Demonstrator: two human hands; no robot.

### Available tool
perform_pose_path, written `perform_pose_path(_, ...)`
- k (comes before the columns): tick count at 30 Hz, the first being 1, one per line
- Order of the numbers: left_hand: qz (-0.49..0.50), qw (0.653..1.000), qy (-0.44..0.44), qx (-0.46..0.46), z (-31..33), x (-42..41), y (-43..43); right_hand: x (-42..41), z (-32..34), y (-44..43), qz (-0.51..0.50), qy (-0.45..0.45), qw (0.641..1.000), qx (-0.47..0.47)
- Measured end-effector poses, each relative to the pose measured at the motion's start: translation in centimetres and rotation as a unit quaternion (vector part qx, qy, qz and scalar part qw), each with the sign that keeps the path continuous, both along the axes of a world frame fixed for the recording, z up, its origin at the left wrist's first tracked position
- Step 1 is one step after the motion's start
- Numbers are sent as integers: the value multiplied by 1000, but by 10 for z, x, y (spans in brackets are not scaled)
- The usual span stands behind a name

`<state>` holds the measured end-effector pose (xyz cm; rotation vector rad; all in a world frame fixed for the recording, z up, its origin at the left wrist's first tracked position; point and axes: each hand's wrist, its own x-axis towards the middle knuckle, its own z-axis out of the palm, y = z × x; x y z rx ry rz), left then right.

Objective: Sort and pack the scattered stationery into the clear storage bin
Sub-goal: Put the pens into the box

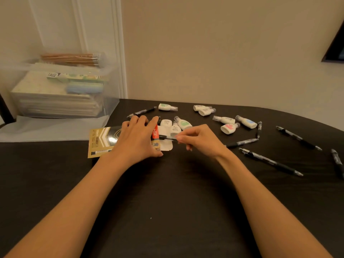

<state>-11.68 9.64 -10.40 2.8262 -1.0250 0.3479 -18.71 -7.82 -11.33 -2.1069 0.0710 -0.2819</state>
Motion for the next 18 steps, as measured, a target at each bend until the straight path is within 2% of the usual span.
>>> perform_pose_path(2,-22,1000,3,6,-1,-2,-3,1,0,8,9,-15,999,48)
perform_pose_path(4,-30,999,5,10,-1,-2,-4,1,3,11,30,-16,989,143)
perform_pose_path(7,-22,1000,8,7,-1,0,-2,-2,7,8,55,-4,948,313)
perform_pose_path(9,-17,1000,11,1,0,0,0,-3,6,6,47,-6,943,330)
perform_pose_path(13,-18,1000,9,-9,2,-1,0,-2,3,11,18,-30,962,269)
perform_pose_path(16,-28,999,11,-19,2,-3,-2,1,-1,20,-7,-60,993,104)
perform_pose_path(18,-37,999,10,-18,2,-5,-3,6,-5,26,-13,-52,999,-1)
